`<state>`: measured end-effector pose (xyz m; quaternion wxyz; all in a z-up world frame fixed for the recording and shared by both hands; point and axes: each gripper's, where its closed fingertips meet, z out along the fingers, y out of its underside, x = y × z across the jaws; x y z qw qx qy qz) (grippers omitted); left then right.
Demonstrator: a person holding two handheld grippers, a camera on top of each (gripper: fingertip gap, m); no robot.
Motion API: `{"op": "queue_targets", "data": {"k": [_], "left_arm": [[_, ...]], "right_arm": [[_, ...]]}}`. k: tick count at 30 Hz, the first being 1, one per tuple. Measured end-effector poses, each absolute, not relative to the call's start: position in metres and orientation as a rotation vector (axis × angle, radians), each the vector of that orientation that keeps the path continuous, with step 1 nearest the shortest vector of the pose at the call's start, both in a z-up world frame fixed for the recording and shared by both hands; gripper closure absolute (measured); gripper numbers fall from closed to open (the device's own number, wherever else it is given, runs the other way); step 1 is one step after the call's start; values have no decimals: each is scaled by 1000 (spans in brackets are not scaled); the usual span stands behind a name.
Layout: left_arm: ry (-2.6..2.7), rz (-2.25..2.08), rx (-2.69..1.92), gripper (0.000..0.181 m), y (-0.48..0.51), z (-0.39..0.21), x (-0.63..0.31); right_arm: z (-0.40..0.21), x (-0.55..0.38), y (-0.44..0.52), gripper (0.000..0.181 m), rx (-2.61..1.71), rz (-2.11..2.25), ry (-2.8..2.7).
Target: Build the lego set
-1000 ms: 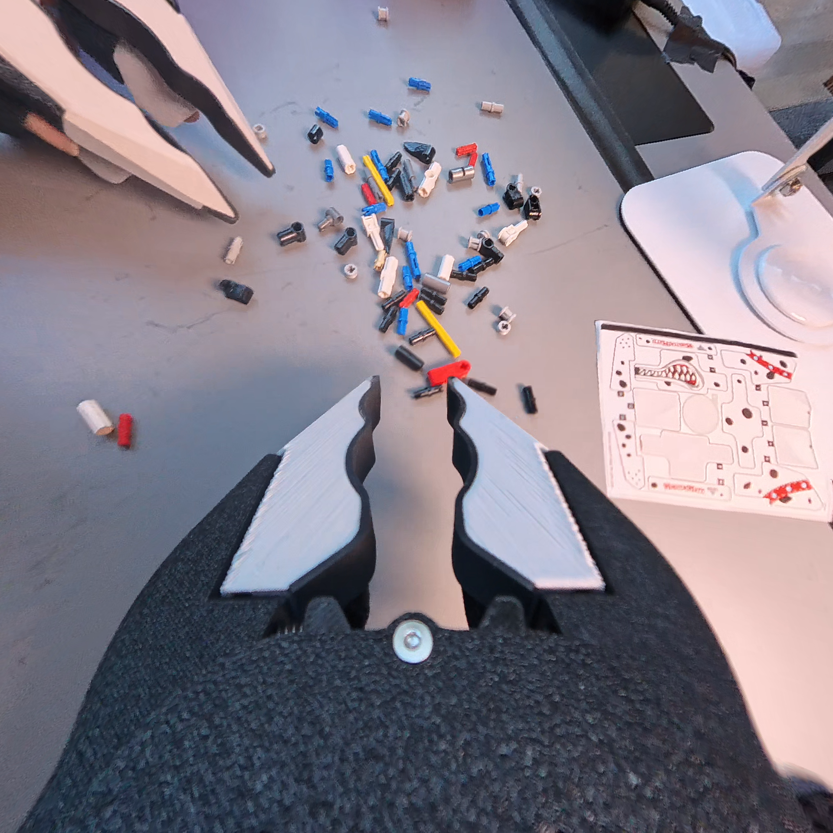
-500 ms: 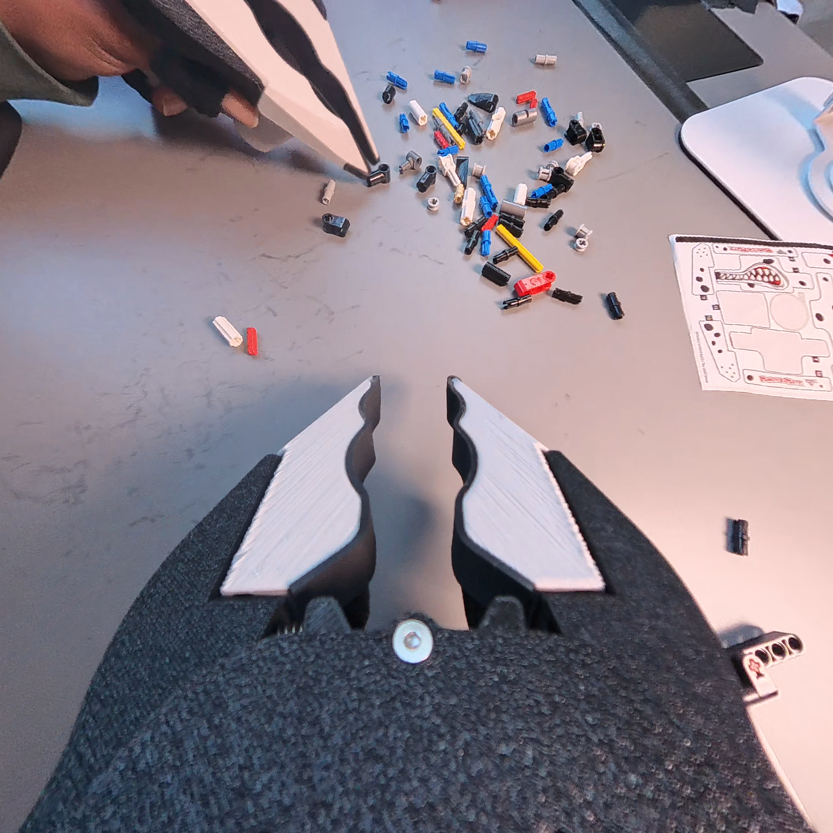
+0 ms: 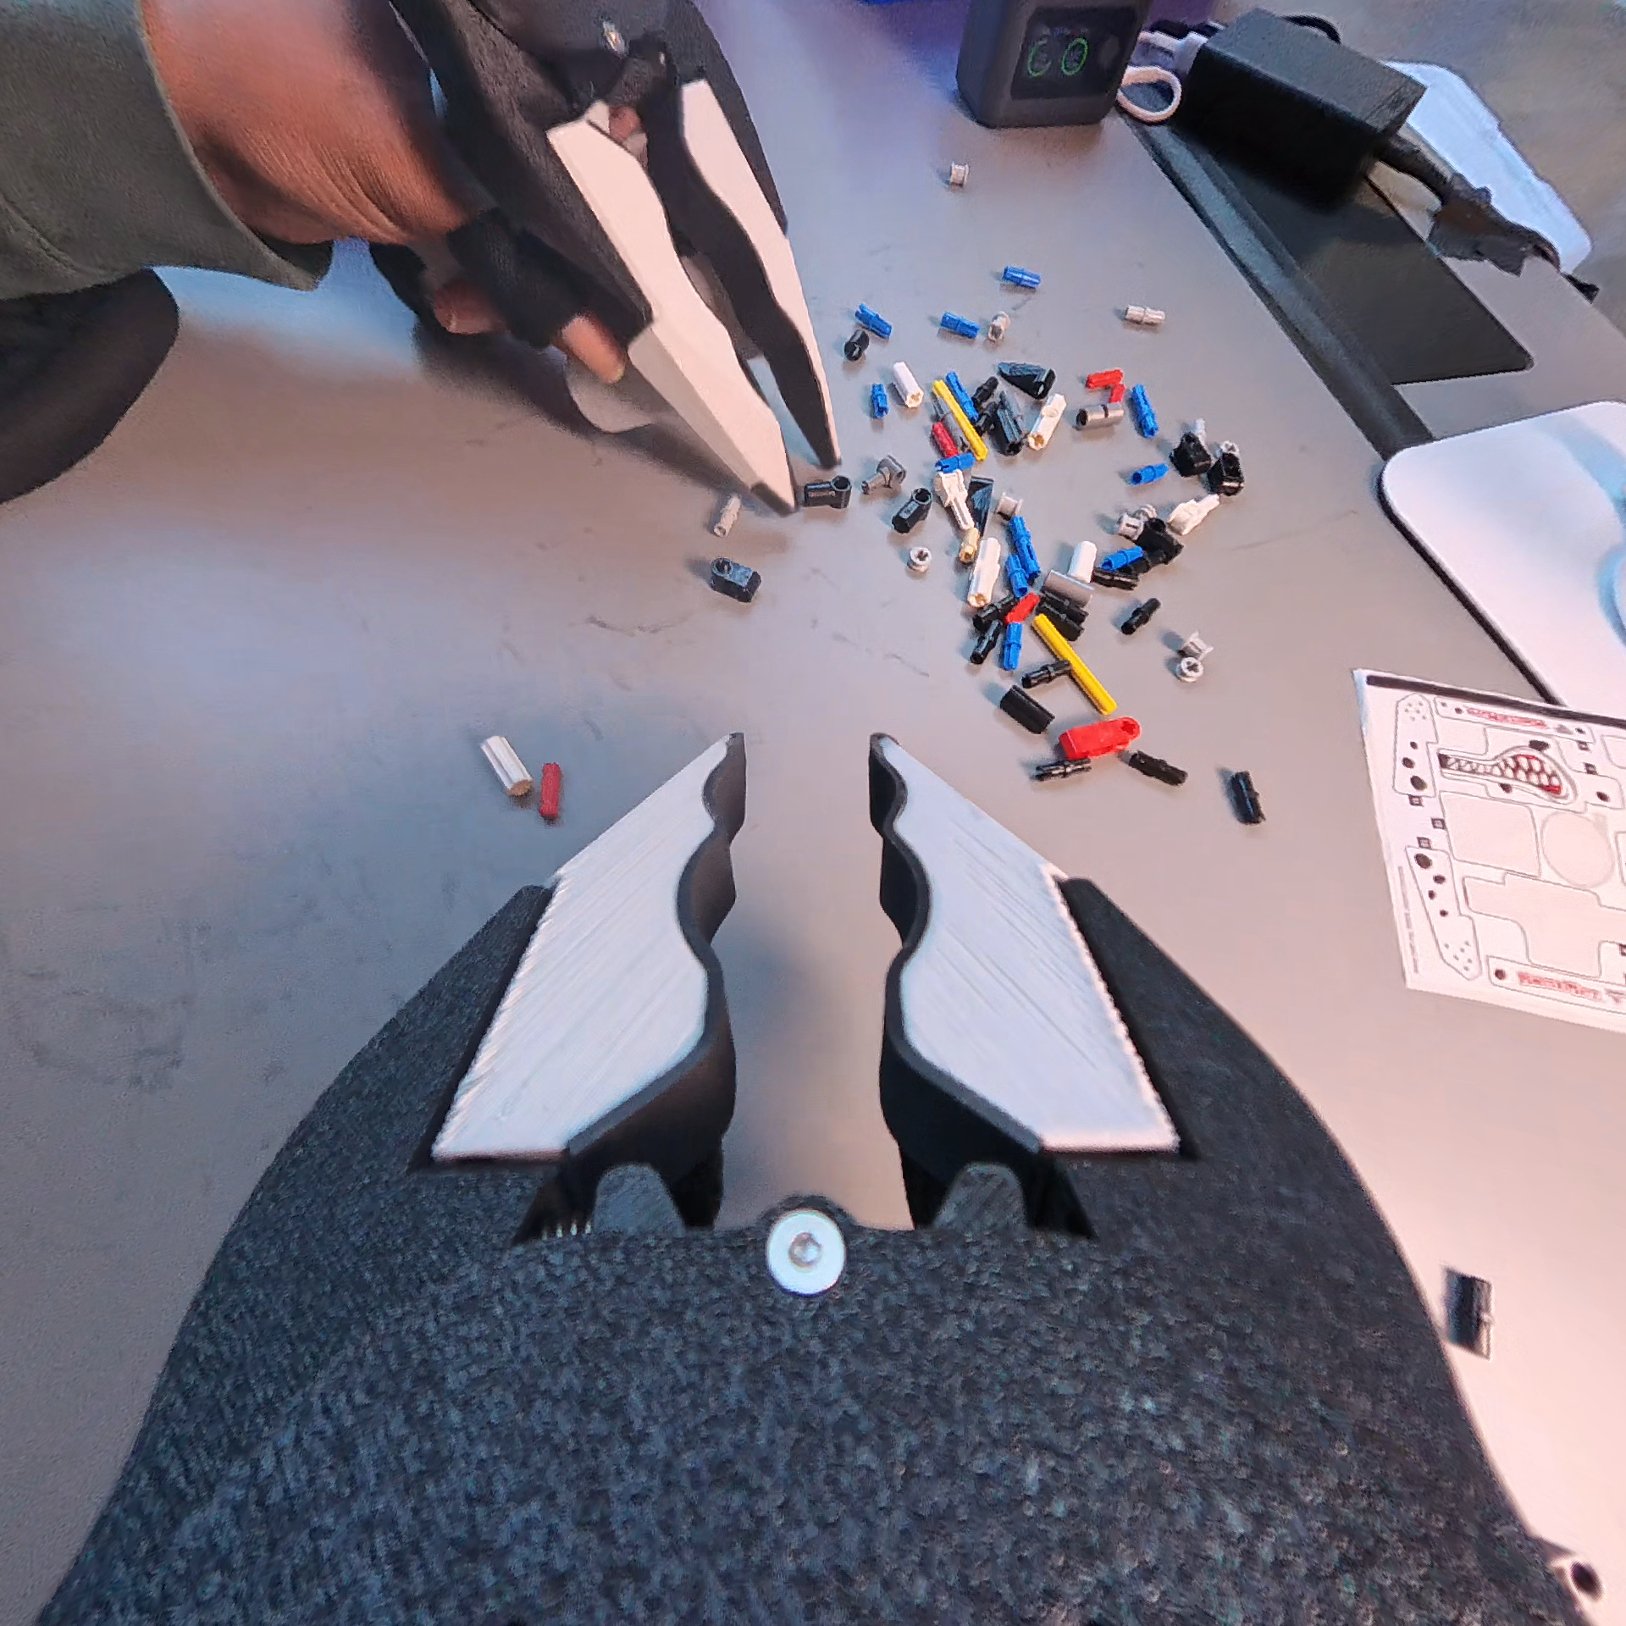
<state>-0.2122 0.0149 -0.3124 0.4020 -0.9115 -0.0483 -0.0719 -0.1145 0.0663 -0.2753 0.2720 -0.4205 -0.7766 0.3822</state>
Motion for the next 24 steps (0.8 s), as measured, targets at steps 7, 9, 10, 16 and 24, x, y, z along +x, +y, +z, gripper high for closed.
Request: {"op": "queue_targets", "data": {"k": [7, 9, 10, 16, 24], "left_arm": [[-26, -115, -2336, 174, 18, -315, -208], [31, -156, -2283, 174, 21, -305, -198], [59, -195, -2240, 174, 23, -297, -191], [368, -307, -1995, 174, 26, -247, -133], [488, -328, -1963, 175, 21, -243, -113]], "right_arm": [[-268, -122, 57, 155, -1073, 1076, -2064], [-266, -128, 54, 155, -1051, 1112, -2056], [-264, -130, 51, 155, -1039, 1144, -2061], [-240, -129, 28, 160, -849, 1381, -2069], [-237, -119, 22, 167, -768, 1454, -2109]]}}
